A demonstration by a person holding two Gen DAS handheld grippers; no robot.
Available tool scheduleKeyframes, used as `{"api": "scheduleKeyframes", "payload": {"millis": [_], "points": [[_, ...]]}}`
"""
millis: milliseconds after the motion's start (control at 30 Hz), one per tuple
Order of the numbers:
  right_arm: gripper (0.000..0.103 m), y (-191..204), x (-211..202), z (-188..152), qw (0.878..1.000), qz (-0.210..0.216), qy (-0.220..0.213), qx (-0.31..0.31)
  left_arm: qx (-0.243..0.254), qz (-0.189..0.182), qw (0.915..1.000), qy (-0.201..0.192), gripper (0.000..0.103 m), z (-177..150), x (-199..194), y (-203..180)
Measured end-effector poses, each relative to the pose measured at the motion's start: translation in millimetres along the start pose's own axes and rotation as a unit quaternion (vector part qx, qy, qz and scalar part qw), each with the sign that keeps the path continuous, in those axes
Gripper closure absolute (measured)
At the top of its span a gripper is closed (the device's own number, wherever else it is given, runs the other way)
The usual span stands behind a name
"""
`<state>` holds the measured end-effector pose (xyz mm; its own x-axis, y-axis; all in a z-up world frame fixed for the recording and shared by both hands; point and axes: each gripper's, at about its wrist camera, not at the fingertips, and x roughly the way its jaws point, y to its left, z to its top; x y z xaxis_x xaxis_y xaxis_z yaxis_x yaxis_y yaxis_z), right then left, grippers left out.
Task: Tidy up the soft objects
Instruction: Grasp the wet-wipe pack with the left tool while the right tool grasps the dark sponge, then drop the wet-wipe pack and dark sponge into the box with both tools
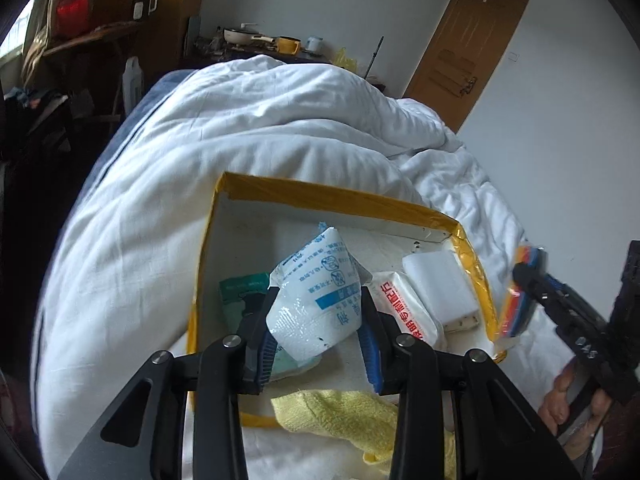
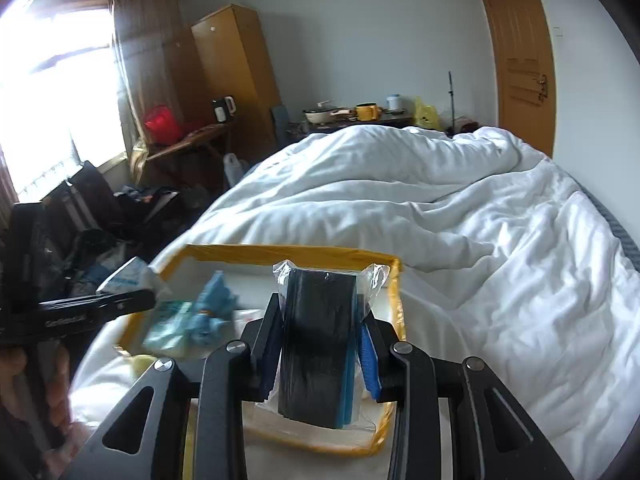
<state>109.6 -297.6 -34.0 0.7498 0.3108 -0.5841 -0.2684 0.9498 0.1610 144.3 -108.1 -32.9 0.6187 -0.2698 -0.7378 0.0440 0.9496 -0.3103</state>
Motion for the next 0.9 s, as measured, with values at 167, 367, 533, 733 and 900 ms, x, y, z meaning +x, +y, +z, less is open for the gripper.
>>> {"api": "scheduleKeyframes", "payload": {"millis": [167, 367, 533, 733, 900], "points": [[0.057, -5, 31, -10, 0.998, 0.032, 0.054, 0.021, -0.022, -0.018, 0.9994, 0.018, 0.044, -6, 8, 8], [0.03, 0, 23, -12, 0.997, 0.03, 0.065, 0.014, -0.032, -0.056, 0.9978, 0.019, 0.031, -8, -17, 5], [0.022, -3, -28, -4, 0.993, 0.089, 0.078, 0.013, 0.031, -0.066, 0.9973, 0.003, 0.014, -24, -70, -19], [0.01, -15, -86, -44, 0.98, 0.14, 0.141, -0.023, 0.068, -0.095, 0.9914, 0.058, 0.011, -85, -90, -28], [0.01, -36, -93, -104, 0.958, 0.188, 0.209, -0.048, 0.083, -0.128, 0.9833, 0.098, 0.011, -101, -74, -30]]}}
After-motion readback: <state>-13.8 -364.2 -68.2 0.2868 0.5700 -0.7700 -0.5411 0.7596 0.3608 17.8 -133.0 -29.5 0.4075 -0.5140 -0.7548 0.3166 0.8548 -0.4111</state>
